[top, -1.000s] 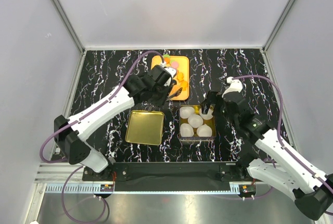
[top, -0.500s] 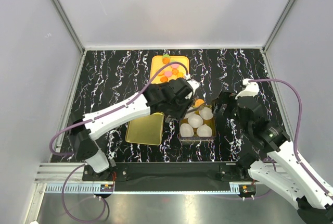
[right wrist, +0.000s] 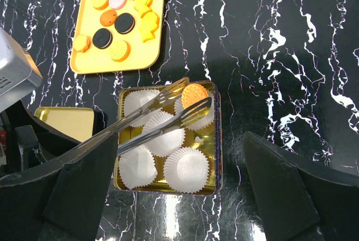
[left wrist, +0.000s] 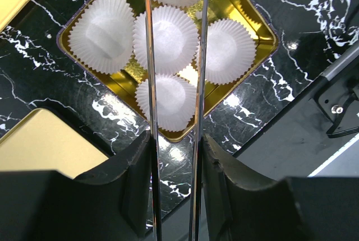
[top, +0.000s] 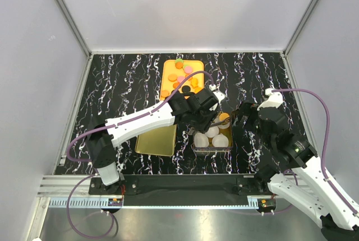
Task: Pack the cookies
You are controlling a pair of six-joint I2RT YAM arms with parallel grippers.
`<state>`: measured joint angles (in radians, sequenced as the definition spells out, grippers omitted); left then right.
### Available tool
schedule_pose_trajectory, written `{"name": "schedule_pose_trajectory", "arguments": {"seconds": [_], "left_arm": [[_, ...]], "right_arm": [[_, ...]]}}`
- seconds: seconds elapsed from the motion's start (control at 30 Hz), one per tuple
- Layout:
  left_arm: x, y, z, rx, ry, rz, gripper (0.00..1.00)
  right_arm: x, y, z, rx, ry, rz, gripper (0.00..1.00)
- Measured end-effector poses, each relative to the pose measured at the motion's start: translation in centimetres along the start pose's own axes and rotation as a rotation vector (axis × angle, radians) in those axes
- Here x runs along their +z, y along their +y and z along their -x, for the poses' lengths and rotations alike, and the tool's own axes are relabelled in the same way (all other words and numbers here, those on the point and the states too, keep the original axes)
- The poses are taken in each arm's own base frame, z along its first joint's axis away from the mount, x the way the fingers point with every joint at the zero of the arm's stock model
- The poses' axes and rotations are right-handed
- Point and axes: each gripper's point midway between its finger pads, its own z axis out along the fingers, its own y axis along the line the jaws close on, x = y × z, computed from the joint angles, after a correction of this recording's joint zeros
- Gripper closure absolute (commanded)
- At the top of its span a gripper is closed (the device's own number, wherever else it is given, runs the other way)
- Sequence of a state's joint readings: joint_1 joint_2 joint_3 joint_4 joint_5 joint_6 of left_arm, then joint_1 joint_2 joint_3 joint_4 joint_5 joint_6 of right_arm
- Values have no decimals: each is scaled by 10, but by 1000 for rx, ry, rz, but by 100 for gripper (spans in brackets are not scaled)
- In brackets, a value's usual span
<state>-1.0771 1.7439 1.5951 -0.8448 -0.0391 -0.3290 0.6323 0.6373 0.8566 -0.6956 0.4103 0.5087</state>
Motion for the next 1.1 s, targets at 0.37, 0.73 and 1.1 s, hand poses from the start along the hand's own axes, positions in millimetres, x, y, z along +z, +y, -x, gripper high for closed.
{"name": "schedule_pose_trajectory", "arguments": {"seconds": [0.37,0.73,1.1], "left_arm": [[0,-3,0,0,0,-7,64],[0,-3,-1,0,0,-7,56],[0,-3,-1,-4,0,-7,55]], "right_arm": [[0,0,0,4,0,1,0],[3,-1,-5,-2,13,-5,0],[5,-1,-8,-6,22,-9,0]]}}
